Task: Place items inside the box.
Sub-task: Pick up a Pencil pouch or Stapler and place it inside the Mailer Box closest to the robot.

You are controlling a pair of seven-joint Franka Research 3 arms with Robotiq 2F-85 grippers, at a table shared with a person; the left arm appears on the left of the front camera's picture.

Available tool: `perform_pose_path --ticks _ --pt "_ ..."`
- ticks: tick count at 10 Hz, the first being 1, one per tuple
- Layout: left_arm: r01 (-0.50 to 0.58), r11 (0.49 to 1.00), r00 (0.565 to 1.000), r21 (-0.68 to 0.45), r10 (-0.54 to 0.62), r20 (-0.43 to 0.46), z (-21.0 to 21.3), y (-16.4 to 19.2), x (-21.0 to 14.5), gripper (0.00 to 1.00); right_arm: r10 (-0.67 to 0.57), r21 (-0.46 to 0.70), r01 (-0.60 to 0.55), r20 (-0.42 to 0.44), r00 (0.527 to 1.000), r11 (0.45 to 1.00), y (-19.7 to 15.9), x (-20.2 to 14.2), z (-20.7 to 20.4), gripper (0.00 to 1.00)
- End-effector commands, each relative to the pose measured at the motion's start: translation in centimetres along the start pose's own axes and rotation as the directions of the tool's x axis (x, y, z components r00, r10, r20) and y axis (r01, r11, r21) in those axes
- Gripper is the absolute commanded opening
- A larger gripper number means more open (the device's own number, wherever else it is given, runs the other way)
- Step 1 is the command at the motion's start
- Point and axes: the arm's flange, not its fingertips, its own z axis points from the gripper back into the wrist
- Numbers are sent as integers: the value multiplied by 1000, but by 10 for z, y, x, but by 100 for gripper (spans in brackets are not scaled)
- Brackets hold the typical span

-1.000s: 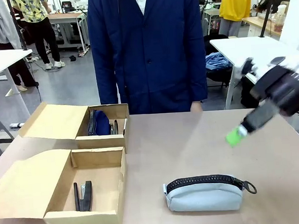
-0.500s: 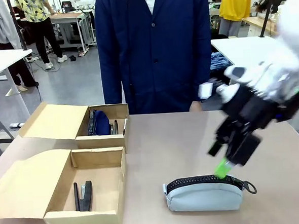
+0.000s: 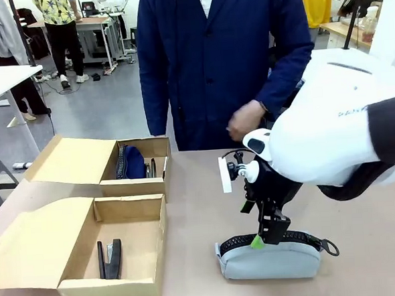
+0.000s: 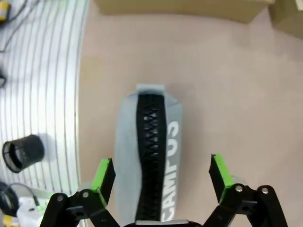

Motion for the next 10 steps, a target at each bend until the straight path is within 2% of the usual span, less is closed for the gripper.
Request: perform_pose_path --ticks 1,2,4,5,6,7,9,10 --pt "17 1000 1000 -25 -17 16 -1 0 0 100 7 103 3 -95 995 995 5 -13 -27 100" --pt "17 1000 1000 -25 -17 16 -1 0 0 100 10 153 13 -146 989 988 9 -18 -38 100" --pt "17 1000 1000 -25 -17 16 -1 0 0 100 -55 131 92 -263 963 987 6 -28 -46 100" --pt "17 1000 1000 -25 -17 16 -1 0 0 100 -57 137 92 -239 969 986 7 -25 -43 100" --pt "17 1000 1000 -25 -17 16 -1 0 0 100 -82 189 123 -211 974 974 8 -23 -38 80" --pt "17 1000 1000 -25 -17 16 -1 0 0 100 -84 179 117 -184 979 977 9 -22 -37 43" --pt "17 1000 1000 -25 -17 16 -1 0 0 100 -105 160 141 -215 971 977 11 -23 -35 0" --pt "17 1000 1000 -25 -17 16 -1 0 0 100 -148 167 189 -234 961 968 11 -24 -32 0"
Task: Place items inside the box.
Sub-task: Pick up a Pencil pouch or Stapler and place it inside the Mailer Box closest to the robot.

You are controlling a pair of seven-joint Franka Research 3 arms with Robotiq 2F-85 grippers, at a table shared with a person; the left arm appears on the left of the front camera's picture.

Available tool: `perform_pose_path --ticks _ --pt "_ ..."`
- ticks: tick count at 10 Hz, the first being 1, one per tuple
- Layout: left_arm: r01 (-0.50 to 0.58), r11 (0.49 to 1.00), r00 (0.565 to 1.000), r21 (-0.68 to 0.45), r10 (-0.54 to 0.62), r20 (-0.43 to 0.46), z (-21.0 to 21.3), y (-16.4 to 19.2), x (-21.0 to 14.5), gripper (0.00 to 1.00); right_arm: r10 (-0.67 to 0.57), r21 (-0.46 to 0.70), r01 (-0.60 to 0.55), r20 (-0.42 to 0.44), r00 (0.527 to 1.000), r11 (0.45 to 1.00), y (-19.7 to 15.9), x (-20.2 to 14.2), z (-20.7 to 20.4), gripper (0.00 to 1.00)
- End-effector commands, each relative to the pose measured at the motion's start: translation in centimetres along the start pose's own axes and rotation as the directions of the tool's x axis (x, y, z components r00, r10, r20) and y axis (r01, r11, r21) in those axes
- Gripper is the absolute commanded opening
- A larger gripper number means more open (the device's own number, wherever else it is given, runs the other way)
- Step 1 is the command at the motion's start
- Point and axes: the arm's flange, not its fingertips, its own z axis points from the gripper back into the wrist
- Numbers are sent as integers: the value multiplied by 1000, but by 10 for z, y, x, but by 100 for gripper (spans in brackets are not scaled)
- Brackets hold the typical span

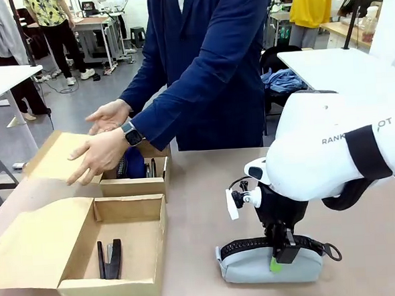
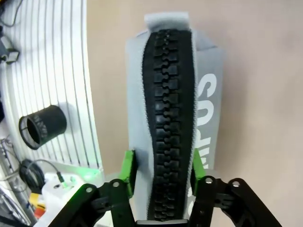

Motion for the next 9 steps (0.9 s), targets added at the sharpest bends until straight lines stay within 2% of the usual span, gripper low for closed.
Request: perform_pose_path --ticks 1,2,3,4,5,6,7,8,9 --pt "17 1000 1000 -25 -16 16 -1 0 0 100 -87 35 87 14 996 996 6 1 7 0" --pt "17 1000 1000 -25 -16 16 -1 0 0 100 -112 35 111 15 994 993 6 -1 9 5" --pt "17 1000 1000 -25 -16 16 -1 0 0 100 -137 68 137 0 991 988 6 -1 7 0" --pt "17 1000 1000 -25 -16 16 -1 0 0 100 -163 89 164 -21 986 982 7 -3 7 0" --pt "17 1000 1000 -25 -16 16 -1 0 0 100 -204 103 204 -11 979 974 10 -7 18 0" --pt "17 1000 1000 -25 -16 16 -1 0 0 100 -297 131 294 1 955 947 17 -13 44 0" --pt "17 1000 1000 -25 -16 16 -1 0 0 100 -423 156 404 117 899 902 35 -22 91 0" --pt "17 1000 1000 -25 -16 16 -1 0 0 100 -553 216 511 254 794 832 54 -34 132 0" --pt "17 1000 1000 -25 -16 16 -1 0 0 100 -685 295 619 313 657 728 69 -51 158 0"
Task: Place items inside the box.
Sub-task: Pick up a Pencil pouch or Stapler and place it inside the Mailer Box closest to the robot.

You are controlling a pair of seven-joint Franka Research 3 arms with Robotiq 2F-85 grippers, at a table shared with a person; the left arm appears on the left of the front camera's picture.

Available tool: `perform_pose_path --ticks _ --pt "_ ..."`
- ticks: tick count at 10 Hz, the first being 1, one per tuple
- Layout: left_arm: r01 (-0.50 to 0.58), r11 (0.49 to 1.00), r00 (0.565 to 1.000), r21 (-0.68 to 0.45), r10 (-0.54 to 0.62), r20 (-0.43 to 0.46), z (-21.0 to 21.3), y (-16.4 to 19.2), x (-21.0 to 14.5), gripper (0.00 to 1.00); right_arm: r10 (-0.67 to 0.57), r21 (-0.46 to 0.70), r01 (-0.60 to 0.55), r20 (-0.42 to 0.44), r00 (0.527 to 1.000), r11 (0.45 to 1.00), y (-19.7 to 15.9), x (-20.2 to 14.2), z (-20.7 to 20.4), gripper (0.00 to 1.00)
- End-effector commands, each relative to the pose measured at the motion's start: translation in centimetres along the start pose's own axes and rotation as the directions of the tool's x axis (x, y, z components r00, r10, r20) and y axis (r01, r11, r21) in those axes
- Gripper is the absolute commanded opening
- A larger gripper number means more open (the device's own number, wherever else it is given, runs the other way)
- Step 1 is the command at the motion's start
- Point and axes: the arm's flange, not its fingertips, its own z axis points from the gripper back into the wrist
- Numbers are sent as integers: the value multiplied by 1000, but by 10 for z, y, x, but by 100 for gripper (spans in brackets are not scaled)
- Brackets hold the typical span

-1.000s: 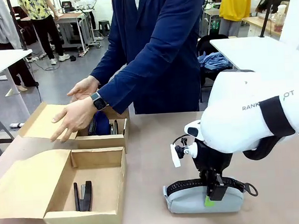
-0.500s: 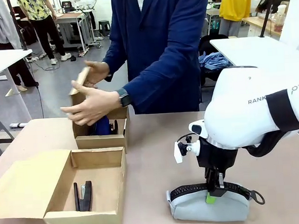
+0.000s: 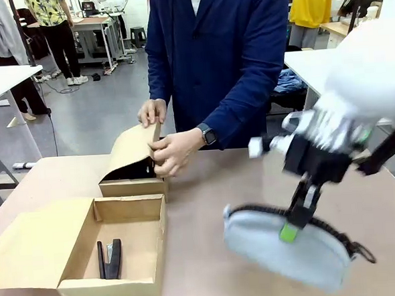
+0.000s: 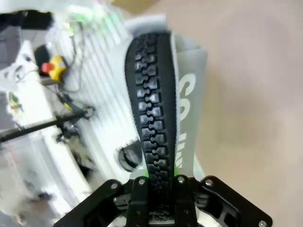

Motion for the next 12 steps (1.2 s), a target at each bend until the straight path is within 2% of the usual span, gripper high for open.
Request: perform_pose_path --ticks 1,2,3,4,5,6,7,8,9,10,11,12 --pt "16 1000 1000 -25 -16 14 -2 0 0 100 -284 92 269 281 917 959 21 -33 39 0" --pt "16 1000 1000 -25 -16 14 -2 0 0 100 -269 20 282 370 889 959 18 -45 40 0" --pt "16 1000 1000 -25 -16 14 -2 0 0 100 -115 48 110 103 988 993 18 -16 36 0" --pt "16 1000 1000 -25 -16 14 -2 0 0 100 -115 48 110 103 988 993 18 -16 36 0" --pt "16 1000 1000 -25 -16 14 -2 0 0 100 -213 66 203 225 951 977 27 -38 60 8" --pt "16 1000 1000 -25 -16 14 -2 0 0 100 -534 109 525 245 809 844 26 -21 50 8" --pt "16 1000 1000 -25 -16 14 -2 0 0 100 -741 155 737 315 594 657 50 21 40 8" --pt "16 1000 1000 -25 -16 14 -2 0 0 100 -762 102 779 320 563 618 89 71 19 8" --pt "16 1000 1000 -25 -16 14 -2 0 0 100 -795 -12 838 307 523 546 116 108 -8 8" --pt "16 1000 1000 -25 -16 14 -2 0 0 100 -741 -27 778 289 607 627 150 137 -38 8" --pt "16 1000 1000 -25 -16 14 -2 0 0 100 -658 -81 691 245 712 718 182 155 -69 8" --pt "16 1000 1000 -25 -16 14 -2 0 0 100 -564 -114 635 358 744 764 200 154 -79 8"
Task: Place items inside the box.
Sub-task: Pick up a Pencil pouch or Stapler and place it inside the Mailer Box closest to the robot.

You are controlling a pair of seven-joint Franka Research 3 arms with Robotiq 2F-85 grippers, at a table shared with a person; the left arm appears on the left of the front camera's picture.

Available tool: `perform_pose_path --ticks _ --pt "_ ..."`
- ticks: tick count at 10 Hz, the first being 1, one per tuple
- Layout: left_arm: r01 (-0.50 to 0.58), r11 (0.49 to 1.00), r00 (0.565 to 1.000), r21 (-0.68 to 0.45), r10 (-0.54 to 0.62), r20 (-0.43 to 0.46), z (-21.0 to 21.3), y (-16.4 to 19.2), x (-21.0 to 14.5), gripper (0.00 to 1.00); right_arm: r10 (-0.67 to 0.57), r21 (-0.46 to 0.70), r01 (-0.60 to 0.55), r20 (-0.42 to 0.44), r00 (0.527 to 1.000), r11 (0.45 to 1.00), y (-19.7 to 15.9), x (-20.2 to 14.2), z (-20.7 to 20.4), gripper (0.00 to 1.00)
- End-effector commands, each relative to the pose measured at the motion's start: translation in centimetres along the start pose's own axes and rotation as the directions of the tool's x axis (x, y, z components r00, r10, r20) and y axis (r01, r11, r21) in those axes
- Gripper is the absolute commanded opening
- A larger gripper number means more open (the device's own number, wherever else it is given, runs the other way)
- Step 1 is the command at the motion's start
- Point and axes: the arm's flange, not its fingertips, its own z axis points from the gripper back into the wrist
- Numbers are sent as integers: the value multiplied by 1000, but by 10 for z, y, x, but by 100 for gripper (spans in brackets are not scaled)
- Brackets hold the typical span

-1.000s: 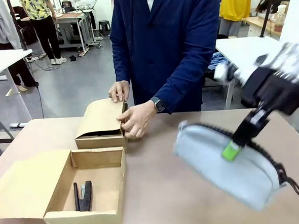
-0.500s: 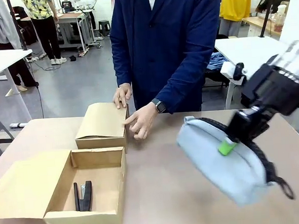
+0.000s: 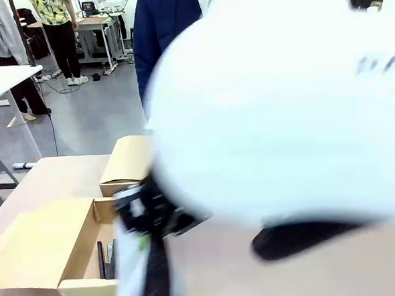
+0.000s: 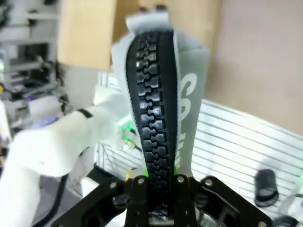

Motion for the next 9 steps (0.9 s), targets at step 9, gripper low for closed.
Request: perform_pose_path --ticks 9 --pt "16 1000 1000 -25 -16 16 -1 0 0 100 -38 -55 48 181 983 997 62 65 -41 8"
